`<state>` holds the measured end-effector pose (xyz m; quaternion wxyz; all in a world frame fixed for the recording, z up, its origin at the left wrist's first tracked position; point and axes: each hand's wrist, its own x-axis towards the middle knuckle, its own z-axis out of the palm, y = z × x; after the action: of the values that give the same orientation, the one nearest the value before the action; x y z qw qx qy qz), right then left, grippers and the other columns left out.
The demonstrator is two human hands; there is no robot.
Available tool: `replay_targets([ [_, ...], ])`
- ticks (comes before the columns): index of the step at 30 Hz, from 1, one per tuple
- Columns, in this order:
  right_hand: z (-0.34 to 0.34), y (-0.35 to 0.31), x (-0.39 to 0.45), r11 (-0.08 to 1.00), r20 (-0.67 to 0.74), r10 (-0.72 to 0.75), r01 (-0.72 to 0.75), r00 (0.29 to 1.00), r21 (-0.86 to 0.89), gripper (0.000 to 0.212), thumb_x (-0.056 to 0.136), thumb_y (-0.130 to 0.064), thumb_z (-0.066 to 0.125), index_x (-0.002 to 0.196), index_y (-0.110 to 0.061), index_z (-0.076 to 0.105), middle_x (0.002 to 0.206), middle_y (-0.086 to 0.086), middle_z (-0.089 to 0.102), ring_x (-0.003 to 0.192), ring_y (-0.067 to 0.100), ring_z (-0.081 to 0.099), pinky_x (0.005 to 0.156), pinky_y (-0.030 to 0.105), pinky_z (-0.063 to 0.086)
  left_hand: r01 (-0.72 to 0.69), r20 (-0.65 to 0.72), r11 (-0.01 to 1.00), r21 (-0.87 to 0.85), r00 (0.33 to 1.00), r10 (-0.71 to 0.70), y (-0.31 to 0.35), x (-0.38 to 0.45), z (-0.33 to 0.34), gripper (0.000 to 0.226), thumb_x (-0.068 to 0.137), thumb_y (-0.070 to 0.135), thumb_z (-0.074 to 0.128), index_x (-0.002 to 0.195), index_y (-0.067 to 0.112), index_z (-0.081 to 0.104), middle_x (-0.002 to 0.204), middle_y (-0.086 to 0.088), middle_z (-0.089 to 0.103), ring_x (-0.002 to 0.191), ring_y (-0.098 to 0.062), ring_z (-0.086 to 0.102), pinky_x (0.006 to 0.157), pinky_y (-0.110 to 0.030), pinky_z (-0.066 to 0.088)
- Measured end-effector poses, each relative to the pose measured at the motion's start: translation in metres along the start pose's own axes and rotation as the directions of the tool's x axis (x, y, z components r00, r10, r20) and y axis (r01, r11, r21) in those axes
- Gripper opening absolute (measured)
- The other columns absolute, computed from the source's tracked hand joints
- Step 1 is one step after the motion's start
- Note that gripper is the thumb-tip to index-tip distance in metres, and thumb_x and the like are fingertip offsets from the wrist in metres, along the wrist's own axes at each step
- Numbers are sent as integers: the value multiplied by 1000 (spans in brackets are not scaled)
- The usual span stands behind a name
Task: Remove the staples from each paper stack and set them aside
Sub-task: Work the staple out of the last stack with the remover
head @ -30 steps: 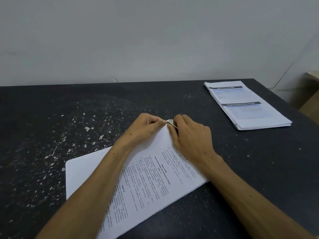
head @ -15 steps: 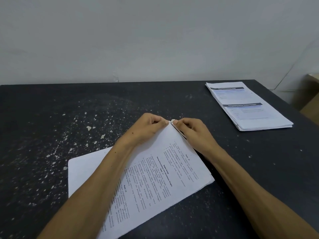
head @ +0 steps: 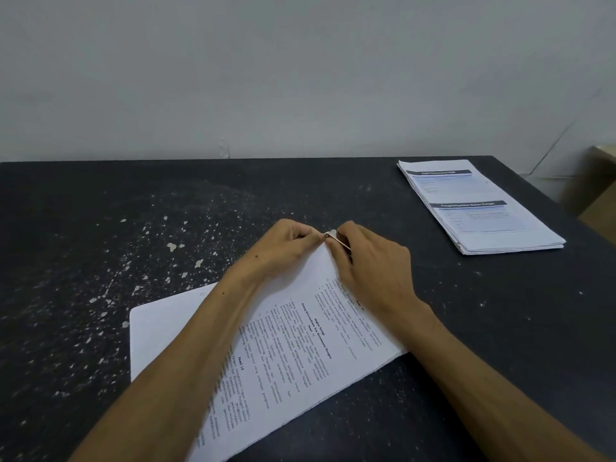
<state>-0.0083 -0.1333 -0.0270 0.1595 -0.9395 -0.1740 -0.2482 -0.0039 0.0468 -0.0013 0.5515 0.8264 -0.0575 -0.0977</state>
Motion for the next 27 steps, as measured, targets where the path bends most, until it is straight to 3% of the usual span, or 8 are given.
replay_targets([
  [3,0,13,5,889,234,145,-230,961,396,32,100,-59,51,94,-30,64,84,-14,70,77,7,65,73,41,55,-6,8,1000,27,1000,6,-1,2,-3,30,106,32,55,99,17,80,90,-4,80,82,-21,77,84,-38,61],
  [6,-5,19,7,770,341,144,-322,929,551,42,94,-68,49,95,-32,71,92,-14,75,88,10,71,87,57,56,-17,10,1000,15,1000,16,-1,3,-3,29,106,29,56,99,15,80,91,-5,80,79,-17,76,82,-36,60],
  [10,-9,20,9,711,406,130,-371,904,597,37,101,-56,53,94,-27,74,90,-6,76,86,18,73,88,59,56,-19,8,1000,-6,1000,19,-2,2,-2,28,106,28,57,96,17,81,91,-5,80,79,-16,75,81,-38,59],
  [14,-8,18,11,797,373,161,-344,914,497,37,95,-64,54,95,-31,70,91,-14,75,88,9,71,87,53,56,-8,-2,1000,0,1000,8,-3,2,-1,28,105,32,57,95,21,81,90,-4,80,87,-26,78,87,-46,61],
  [18,-13,16,12,867,328,114,-254,938,428,23,93,-39,73,110,-27,64,93,-15,72,84,3,69,78,32,56,-10,-39,1000,-5,999,9,-4,2,0,24,103,30,60,95,24,83,91,0,80,88,-22,77,87,-43,62],
  [21,-15,12,11,970,238,5,-63,971,237,24,96,-35,67,115,-24,58,93,-12,68,76,8,65,63,27,48,-15,-75,1000,-21,997,13,-1,-1,5,24,103,31,62,93,28,83,89,3,80,84,-15,73,80,-35,56],
  [24,-12,11,10,991,98,-136,135,986,20,20,98,-34,64,114,-21,65,99,-5,68,71,15,63,54,27,46,-13,-81,999,-43,997,10,-1,-4,9,27,103,35,61,90,27,83,83,-2,75,71,-19,58,68,-37,46],
  [27,-7,11,7,974,-42,-218,215,975,-70,18,90,-23,74,105,-13,76,87,1,69,50,19,58,45,17,23,-14,-72,999,-50,997,10,1,-5,10,31,105,36,59,90,24,83,81,-8,74,70,-21,58,67,-36,46],
])
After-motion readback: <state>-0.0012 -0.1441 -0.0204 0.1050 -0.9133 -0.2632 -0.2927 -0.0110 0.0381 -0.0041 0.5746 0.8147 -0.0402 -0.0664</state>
